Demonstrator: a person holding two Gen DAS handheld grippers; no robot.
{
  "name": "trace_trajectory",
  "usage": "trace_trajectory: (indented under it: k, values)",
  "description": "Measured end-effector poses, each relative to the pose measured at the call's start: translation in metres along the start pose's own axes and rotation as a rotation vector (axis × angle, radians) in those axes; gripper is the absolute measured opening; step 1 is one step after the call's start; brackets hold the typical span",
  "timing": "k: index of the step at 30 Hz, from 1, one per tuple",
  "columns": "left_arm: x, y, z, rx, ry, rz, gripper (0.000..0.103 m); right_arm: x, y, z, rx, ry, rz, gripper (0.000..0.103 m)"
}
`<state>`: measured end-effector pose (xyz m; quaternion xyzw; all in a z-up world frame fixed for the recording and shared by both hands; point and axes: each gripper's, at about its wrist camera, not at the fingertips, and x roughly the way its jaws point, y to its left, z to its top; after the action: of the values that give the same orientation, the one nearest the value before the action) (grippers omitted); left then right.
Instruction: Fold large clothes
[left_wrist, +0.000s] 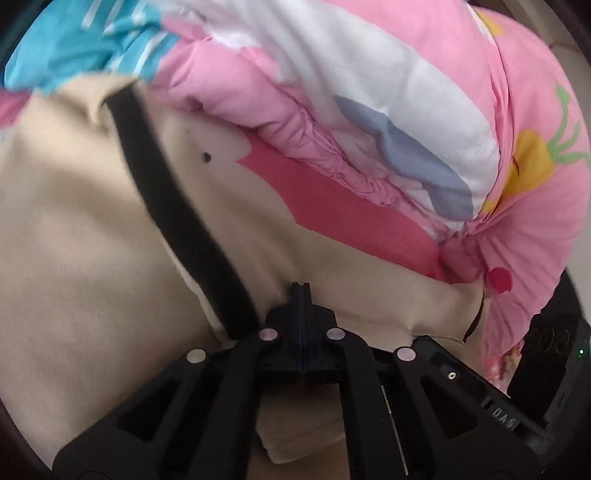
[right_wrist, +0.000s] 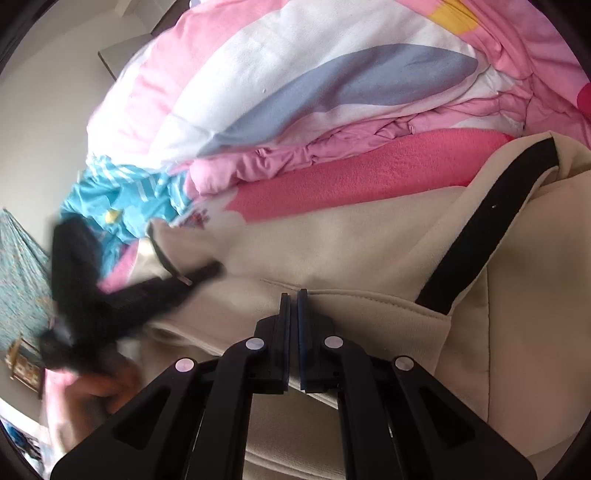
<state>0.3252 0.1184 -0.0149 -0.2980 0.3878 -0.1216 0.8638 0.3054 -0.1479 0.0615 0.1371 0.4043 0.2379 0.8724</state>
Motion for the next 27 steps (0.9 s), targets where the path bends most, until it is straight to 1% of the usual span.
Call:
trace_trajectory:
  k: [1,2,3,4,5,6,7,8,9,10,11,12,13,15,17,19,20,21,22,23,24,25,26,27]
  values:
    - [-0.002,0.002,0.002,-0.011,-0.001,-0.018,0.002,-0.006,-0.001,0.001,0.013,-0.026,0.022,0.003]
    - [-0.001,0.000,0.001,0.011,-0.004,0.000,0.002,-0.013,0.000,0.004,0.009,-0.058,0.023,0.003]
    - [-0.001,-0.003,0.000,0.028,-0.010,0.016,0.003,-0.021,0.004,0.008,-0.015,-0.102,-0.007,0.003]
    - [-0.003,-0.005,-0.002,0.039,-0.014,0.023,0.003,-0.026,0.011,0.013,-0.067,-0.143,-0.081,0.003]
    - [-0.003,-0.005,-0.001,0.037,-0.015,0.019,0.002,-0.026,0.015,0.017,-0.106,-0.157,-0.165,0.008]
    - [-0.002,-0.002,0.000,0.026,-0.013,0.005,0.002,-0.021,0.013,0.019,-0.123,-0.146,-0.285,0.012]
    - [-0.003,-0.001,-0.001,0.024,-0.013,-0.001,0.002,-0.011,-0.003,0.019,-0.059,-0.111,-0.350,0.010]
    - [-0.002,-0.003,0.000,0.034,-0.012,0.006,0.002,-0.006,-0.021,0.017,0.027,-0.087,-0.310,0.001]
    - [-0.001,-0.007,-0.001,0.045,-0.011,0.015,0.003,-0.006,-0.040,0.017,0.127,-0.085,-0.246,0.000]
    - [-0.002,-0.008,-0.001,0.052,-0.011,0.017,0.003,-0.013,-0.062,0.015,0.252,-0.108,-0.154,0.000]
    - [-0.001,-0.008,-0.001,0.060,-0.009,0.017,0.003,-0.014,-0.068,0.013,0.279,-0.114,-0.134,0.000]
    - [0.003,-0.010,-0.004,0.068,-0.011,0.019,0.003,-0.013,-0.067,0.012,0.276,-0.118,-0.152,0.000]
    - [0.007,-0.009,-0.003,0.075,-0.012,0.024,0.003,-0.011,-0.056,0.012,0.223,-0.126,-0.221,0.000]
    - [0.015,-0.009,0.000,0.069,-0.009,0.025,0.003,-0.007,-0.042,0.014,0.159,-0.119,-0.313,0.000]
    - [0.018,-0.012,0.003,0.065,0.002,0.042,0.003,-0.003,-0.031,0.020,0.114,-0.080,-0.376,0.000]
    - [0.008,-0.018,0.001,0.090,0.012,0.077,0.003,-0.010,-0.011,0.024,0.069,-0.044,-0.441,0.000]
    - [-0.001,-0.024,0.000,0.101,0.013,0.100,0.003,-0.027,0.008,0.024,0.038,-0.025,-0.487,0.001]
    - [-0.009,-0.028,-0.002,0.103,0.020,0.123,0.002,-0.046,0.017,0.022,0.010,-0.037,-0.489,0.006]
    - [-0.024,-0.035,-0.005,0.107,0.037,0.146,0.002,-0.061,0.030,0.021,-0.029,-0.054,-0.471,0.007]
    - [-0.045,-0.042,-0.009,0.117,0.042,0.161,0.012,-0.086,0.052,0.015,-0.112,-0.074,-0.428,0.016]
    - [-0.062,-0.046,-0.014,0.132,0.031,0.174,0.031,-0.106,0.070,0.007,-0.187,-0.075,-0.391,0.031]
    - [-0.088,-0.054,-0.023,0.184,0.013,0.186,0.037,-0.125,0.087,-0.008,-0.273,-0.061,-0.348,0.037]
    - [-0.106,-0.061,-0.032,0.250,0.023,0.186,0.039,-0.138,0.098,-0.022,-0.335,-0.044,-0.313,0.040]
    - [-0.118,-0.067,-0.040,0.310,0.046,0.192,0.039,-0.156,0.111,-0.044,-0.412,-0.014,-0.256,0.040]
